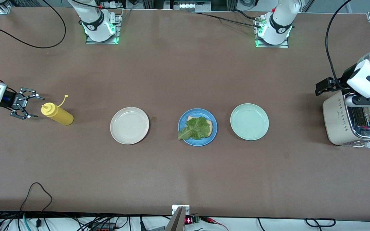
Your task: Make sandwich in blue plate with both arms
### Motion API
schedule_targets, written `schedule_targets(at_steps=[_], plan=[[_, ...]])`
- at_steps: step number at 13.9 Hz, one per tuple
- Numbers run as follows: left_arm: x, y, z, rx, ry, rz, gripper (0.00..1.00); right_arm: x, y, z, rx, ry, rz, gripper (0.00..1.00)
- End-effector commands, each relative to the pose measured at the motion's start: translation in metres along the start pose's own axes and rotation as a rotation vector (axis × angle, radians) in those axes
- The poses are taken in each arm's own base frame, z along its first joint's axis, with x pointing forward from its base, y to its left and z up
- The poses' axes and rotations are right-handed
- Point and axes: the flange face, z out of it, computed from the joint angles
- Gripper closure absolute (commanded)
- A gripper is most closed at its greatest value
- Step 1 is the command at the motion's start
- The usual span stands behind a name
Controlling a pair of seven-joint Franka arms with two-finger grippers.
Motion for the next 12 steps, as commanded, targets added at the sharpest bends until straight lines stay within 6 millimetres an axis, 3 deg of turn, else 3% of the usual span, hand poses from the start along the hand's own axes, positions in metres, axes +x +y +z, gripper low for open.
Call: schedule_targets(at_steps=[1, 12], plan=[[0.001, 0.001, -0.003, -0.022, 0.0, 0.016, 0.0, 0.003, 0.009, 0.01, 0.002, 0.044, -0.034, 0.0], [0.002, -0.001, -0.003, -0.022, 0.003, 0.011, 0.0, 0.028, 0.02, 0.046, 0.06, 0.053, -0.084, 0.0]])
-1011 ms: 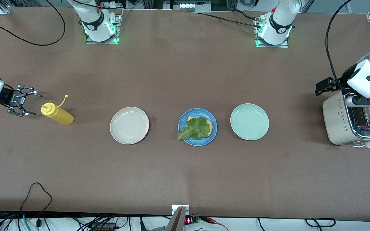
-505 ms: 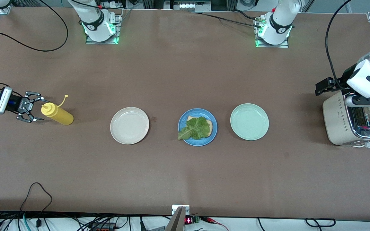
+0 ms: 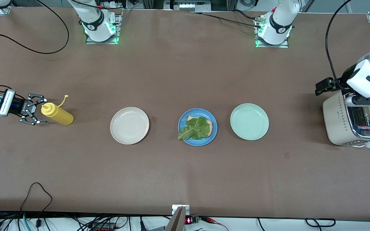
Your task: Make sandwich in blue plate with both arms
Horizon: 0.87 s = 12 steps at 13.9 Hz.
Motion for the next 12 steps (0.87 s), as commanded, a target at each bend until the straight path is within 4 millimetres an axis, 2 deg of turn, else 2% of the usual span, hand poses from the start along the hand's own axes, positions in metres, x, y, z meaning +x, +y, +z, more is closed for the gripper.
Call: schedule_targets(at_steps=[1, 5, 8, 12], plan=[[0.002, -0.001, -0.003, -0.023, 0.004, 0.012, 0.0, 0.005, 0.005, 0.011, 0.019, 0.008, -0.029, 0.0], [0.002, -0.002, -0.003, -0.023, 0.003, 0.011, 0.0, 0.014, 0.01, 0.026, 0.041, 0.004, -0.043, 0.0], [0.002, -0.002, -0.002, -0.023, 0.001, 0.011, 0.0, 0.023, 0.015, 0.044, 0.07, 0.001, -0.054, 0.0], [0.002, -0.002, -0.002, -0.023, 0.001, 0.009, 0.0, 0.028, 0.018, 0.052, 0.081, -0.009, -0.064, 0.02]])
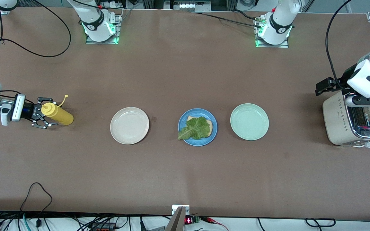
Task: Make sandwich in blue plate with both arms
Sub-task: 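Lift the yellow bottle off the table with the right gripper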
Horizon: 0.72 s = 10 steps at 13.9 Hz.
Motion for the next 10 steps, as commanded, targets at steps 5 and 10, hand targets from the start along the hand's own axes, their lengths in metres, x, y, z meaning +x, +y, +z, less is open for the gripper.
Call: schedule_targets(at_steps=[5, 10], plan=[[0.002, -0.002, -0.002, -0.022, 0.001, 0.012, 0.0, 0.003, 0.003, 0.007, 0.026, -0.023, -0.024, 0.94], [0.001, -0.002, -0.003, -0.022, -0.002, 0.011, 0.0, 0.05, 0.016, 0.016, 0.075, -0.102, -0.089, 1.0]])
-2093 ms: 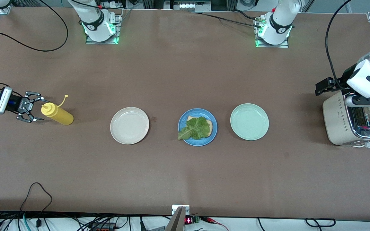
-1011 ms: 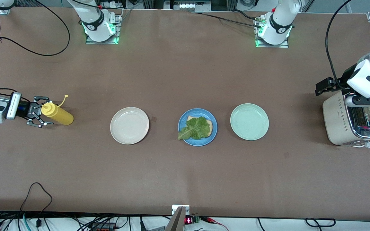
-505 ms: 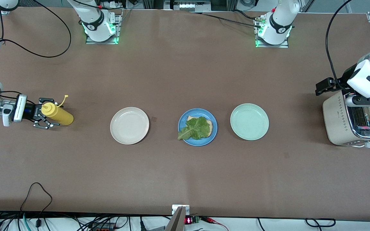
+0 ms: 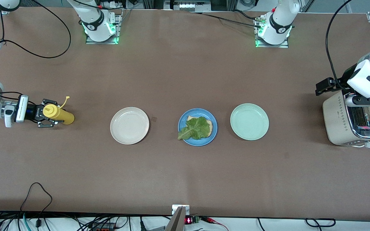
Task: Make sandwich in blue plate with both arms
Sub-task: 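Lift the yellow bottle off the table with the right gripper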
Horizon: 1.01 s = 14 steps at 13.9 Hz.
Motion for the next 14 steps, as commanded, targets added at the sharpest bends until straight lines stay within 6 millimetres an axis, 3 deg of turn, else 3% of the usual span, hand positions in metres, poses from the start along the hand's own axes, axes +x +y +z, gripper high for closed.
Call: schedule_targets(at_steps=[1, 3, 8, 10, 14], plan=[[0.001, -0.002, -0.003, -0.022, -0.002, 0.011, 0.0, 0.051, 0.013, -0.001, 0.034, -0.088, -0.06, 1.0], [0.001, -0.002, -0.003, -0.022, 0.0, 0.011, 0.0, 0.087, 0.02, -0.006, 0.037, -0.187, -0.049, 1.0], [0.002, -0.002, -0.002, -0.022, -0.002, 0.011, 0.0, 0.207, 0.026, 0.008, 0.053, -0.435, -0.059, 1.0], [0.002, -0.001, -0.002, -0.022, 0.0, 0.013, 0.0, 0.246, 0.026, 0.026, 0.055, -0.51, -0.039, 1.0], [0.002, -0.001, -0.003, -0.022, 0.001, 0.013, 0.0, 0.307, 0.031, 0.08, 0.038, -0.635, -0.038, 1.0]])
